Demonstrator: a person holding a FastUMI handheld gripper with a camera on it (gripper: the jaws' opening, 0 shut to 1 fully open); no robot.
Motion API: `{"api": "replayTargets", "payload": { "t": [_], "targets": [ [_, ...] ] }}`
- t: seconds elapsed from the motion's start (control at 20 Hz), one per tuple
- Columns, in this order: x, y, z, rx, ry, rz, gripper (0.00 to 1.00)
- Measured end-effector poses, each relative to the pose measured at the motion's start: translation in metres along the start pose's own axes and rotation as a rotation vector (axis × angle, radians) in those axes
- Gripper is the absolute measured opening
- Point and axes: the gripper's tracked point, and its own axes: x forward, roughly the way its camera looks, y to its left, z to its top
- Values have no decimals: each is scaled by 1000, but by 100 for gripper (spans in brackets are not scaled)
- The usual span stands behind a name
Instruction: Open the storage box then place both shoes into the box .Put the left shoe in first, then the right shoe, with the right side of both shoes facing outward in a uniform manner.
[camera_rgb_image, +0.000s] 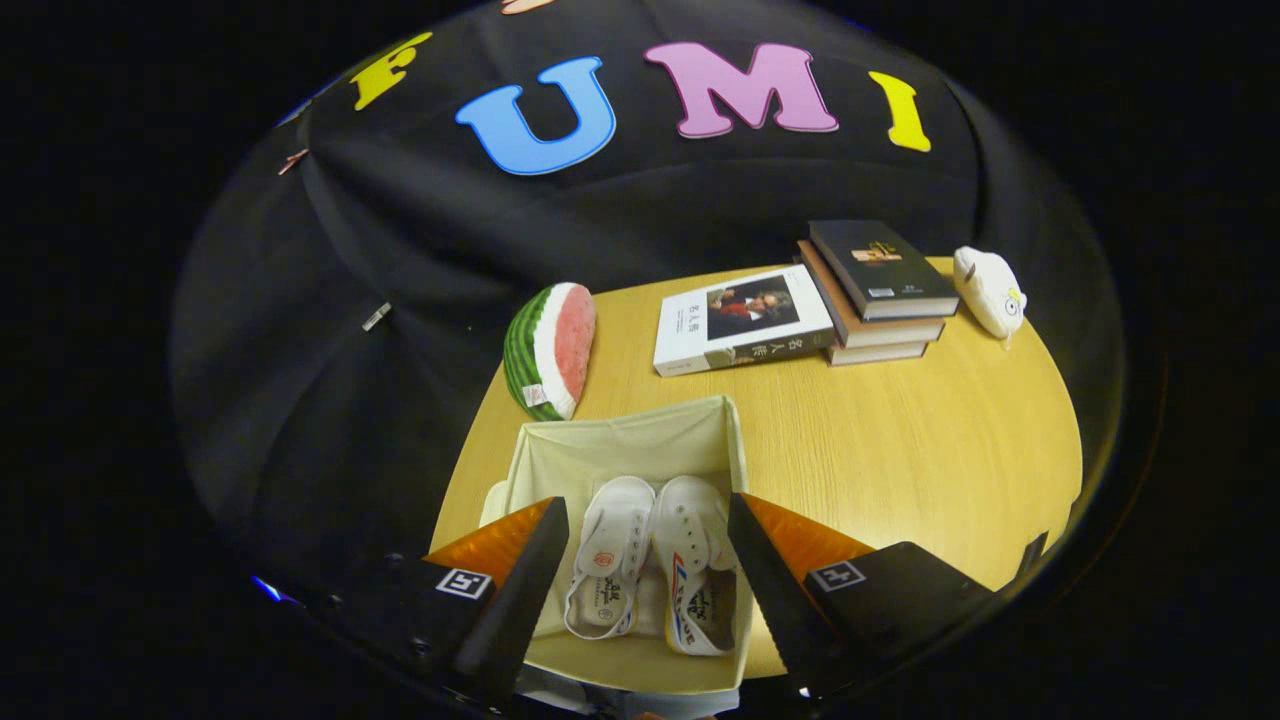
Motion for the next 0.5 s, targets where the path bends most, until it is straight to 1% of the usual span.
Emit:
{"api": "replayTargets", "payload": {
  "t": [0.2,0.5],
  "targets": [
    [-25,-34,35,-58,-118,-12,98],
    [-70,-131,91,-155,-292,-111,98]
  ]
}}
